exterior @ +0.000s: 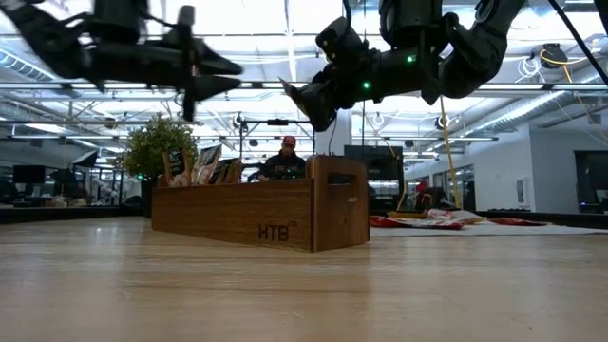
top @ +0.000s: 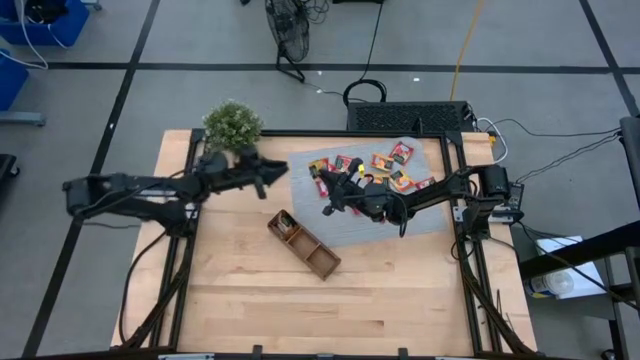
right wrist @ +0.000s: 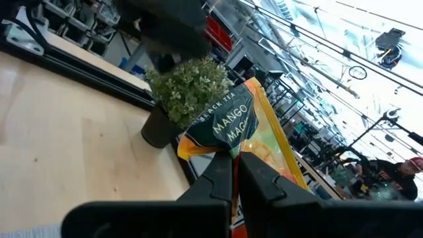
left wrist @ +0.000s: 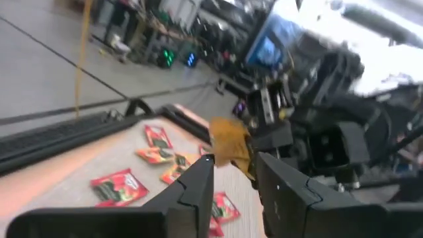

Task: Pick & Place Tea
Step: Put the yellow tea bag into the middle section of the wooden organizer

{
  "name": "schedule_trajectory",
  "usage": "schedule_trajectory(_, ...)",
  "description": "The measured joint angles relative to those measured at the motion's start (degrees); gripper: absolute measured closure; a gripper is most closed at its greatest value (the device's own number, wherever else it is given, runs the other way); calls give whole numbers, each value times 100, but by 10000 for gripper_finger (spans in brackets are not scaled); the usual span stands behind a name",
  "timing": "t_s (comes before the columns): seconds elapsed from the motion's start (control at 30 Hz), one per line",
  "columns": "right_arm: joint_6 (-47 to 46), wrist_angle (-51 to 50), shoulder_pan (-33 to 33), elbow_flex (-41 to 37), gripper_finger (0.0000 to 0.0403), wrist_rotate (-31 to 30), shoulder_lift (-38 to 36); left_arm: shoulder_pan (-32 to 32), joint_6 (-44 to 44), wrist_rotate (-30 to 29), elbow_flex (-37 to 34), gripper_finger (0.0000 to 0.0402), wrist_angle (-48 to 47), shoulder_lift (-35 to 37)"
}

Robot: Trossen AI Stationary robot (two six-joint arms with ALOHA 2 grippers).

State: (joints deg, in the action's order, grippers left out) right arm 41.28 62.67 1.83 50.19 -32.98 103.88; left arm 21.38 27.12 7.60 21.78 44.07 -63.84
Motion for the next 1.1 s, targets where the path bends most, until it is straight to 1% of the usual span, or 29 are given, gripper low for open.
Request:
schedule_trajectory(0.1, 7, -41, -2, 0, 402, -1, 0, -129, -163, 84, 456, 260, -25, -639)
schedule_trajectory(0.27, 4, -138, 4, 0, 402, -174, 0, -219, -260, 569, 1075, 191, -64, -1435)
schedule_trajectory(0.4, 9, -175, 9, 0, 402, -181, 0, -279, -326, 594, 1408, 145, -63, -1896)
schedule_trajectory(0.5, 9, -170, 9, 0, 401, -186, 0, -267, -303, 568, 1559, 127, -66, -2083)
schedule_trajectory(0.63, 9, -230, 9, 0, 401, -181, 0, -266, -402, 328, 1614, 125, -69, -2163)
schedule_trajectory(0.73, -17, -296, 7, 0, 400, -178, 0, -266, -519, 243, 1615, 150, -38, -2158)
schedule_trajectory(0.83, -108, -337, 7, 0, 400, -178, 0, -266, -608, 240, 1613, 198, -47, -2158)
schedule_trajectory(0.93, -149, -339, 4, 0, 400, -181, 0, -264, -636, 221, 1613, 266, -60, -2158)
schedule_trajectory(1.03, -162, -345, -7, 0, 399, -181, 0, -262, -845, 250, 1613, 350, -66, -2158)
schedule_trajectory(1.07, -209, -377, -17, 0, 399, -172, 0, -262, -962, 274, 1610, 373, -67, -2158)
schedule_trajectory(1.1, -301, -417, -33, 0, 399, -163, -2, -254, -1088, 274, 1607, 385, -82, -2134)
